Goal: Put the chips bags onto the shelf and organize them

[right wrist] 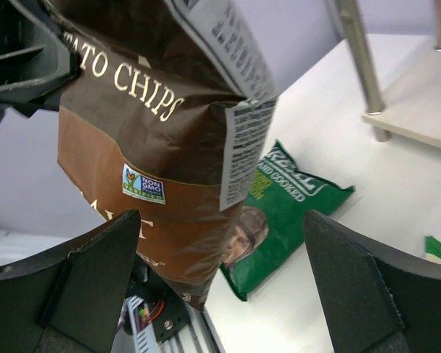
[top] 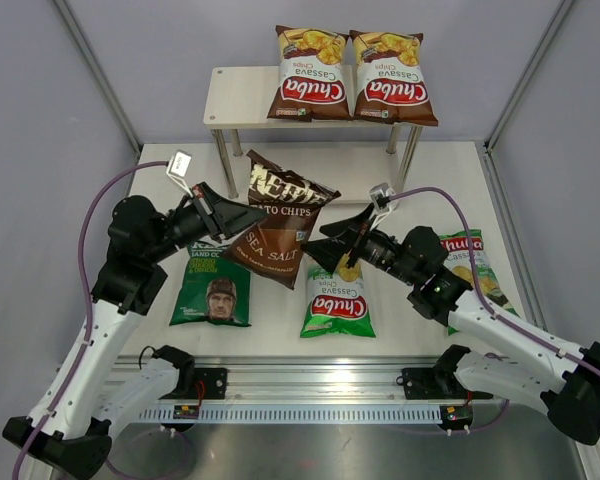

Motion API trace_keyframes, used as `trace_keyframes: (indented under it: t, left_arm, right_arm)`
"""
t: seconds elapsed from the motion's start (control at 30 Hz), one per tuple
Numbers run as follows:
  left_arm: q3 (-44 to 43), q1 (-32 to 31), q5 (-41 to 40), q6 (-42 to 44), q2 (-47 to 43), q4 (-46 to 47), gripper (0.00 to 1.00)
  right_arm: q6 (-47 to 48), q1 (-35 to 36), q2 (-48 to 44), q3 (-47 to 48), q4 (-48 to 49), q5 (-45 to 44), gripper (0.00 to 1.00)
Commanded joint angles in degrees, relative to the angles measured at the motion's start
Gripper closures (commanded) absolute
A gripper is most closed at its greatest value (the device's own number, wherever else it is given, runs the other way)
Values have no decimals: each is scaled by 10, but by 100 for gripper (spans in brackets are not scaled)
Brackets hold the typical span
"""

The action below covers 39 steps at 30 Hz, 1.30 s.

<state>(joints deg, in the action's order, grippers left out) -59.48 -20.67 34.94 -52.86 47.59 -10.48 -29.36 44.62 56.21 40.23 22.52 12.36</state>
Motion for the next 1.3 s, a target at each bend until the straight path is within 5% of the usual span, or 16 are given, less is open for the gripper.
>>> trace_keyframes:
  t: [0.0,0.27,0.43,0.53,0.57,0.73,1.07,1.27]
  left_arm:
    - [-11,-29,-7,-36,-13,95,100]
    - [-14,-90,-3,-63,-11,145,100]
    - [-24,-92,-15,-32,-6,109,99]
    - [-48,-92,-41,14,-7,60,63]
    - [-62,-92,-68,40,-8,47,41]
    - [-88,-92,-117,97,-34,27,1]
    - [157,-92,-154,55,-213,269,1]
    - [254,-92,-117,-13,-213,445,1]
  right_arm:
    - [-12,4,18,19,62,86,1]
    - [-82,5,51,51,186,233,4]
    - [-98,4,26,47,193,207,56]
    - [-99,4,0,35,187,181,70]
    - [-98,4,-12,32,183,169,72]
    - [-99,4,-37,28,169,137,78]
    - [-111,4,-75,41,200,83,80]
    - [-141,4,-49,76,225,94,79]
